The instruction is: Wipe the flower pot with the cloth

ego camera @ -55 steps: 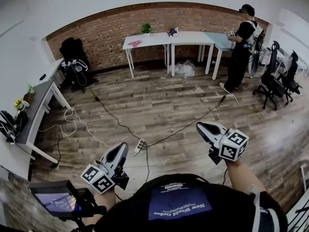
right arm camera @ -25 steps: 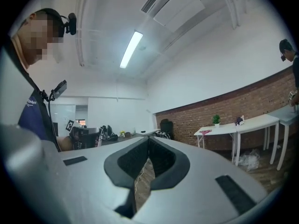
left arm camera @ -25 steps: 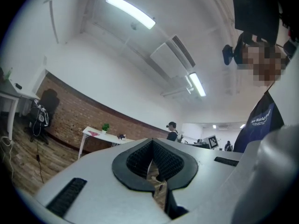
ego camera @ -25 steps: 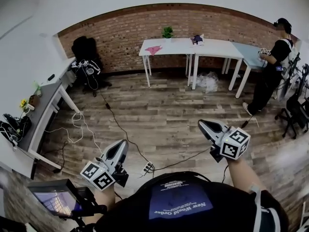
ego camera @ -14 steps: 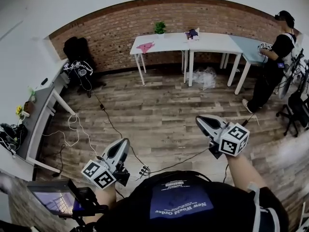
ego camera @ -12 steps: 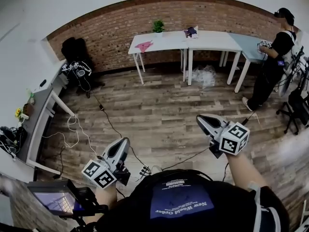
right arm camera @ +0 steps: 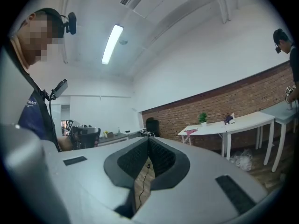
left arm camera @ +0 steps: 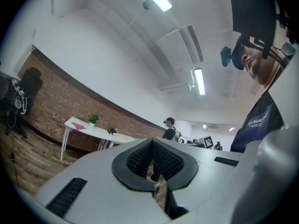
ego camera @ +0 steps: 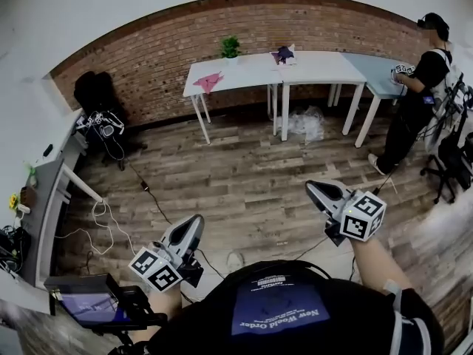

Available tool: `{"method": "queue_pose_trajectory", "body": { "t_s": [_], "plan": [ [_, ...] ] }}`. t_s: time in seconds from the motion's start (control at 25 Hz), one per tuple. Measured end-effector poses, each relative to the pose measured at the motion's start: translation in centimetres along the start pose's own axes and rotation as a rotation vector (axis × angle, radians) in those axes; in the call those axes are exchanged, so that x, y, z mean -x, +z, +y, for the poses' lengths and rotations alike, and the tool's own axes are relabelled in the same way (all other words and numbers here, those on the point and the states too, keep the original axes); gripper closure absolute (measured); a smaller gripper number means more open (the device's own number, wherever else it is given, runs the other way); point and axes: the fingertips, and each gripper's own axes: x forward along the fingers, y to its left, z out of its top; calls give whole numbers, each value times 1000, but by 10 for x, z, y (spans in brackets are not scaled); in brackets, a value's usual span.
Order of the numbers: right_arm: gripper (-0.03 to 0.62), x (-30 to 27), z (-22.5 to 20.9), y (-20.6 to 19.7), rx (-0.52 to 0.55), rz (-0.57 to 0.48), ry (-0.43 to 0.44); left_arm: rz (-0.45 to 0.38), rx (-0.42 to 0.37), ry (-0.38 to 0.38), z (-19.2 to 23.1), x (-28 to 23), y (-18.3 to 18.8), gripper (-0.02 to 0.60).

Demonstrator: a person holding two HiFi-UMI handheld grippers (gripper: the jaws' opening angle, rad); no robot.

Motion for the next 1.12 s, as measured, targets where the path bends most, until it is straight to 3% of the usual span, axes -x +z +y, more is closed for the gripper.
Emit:
{"method": "queue_pose_trajectory", "body": {
  "t_s": [0.2, 0.4, 0.52, 0.92, 1.12],
  "plan": [
    [599, -108, -38, 21, -24, -39, -65, 11, -27, -55, 112, -34, 44, 586],
    [599, -209, -51, 57, 19, -37, -63, 15, -58, -90, 206, -58, 101, 586],
    [599, -252, -65, 67, 13, -47, -70, 13, -55, -88, 251, -70, 117, 586],
    [599, -327, -130, 64, -30, -26, -36, 26, -15, -22, 328, -111, 121, 586],
    [599, -366, -193, 71, -31, -21, 34, 18, -25, 54, 358, -159, 120, 586]
  ]
}}
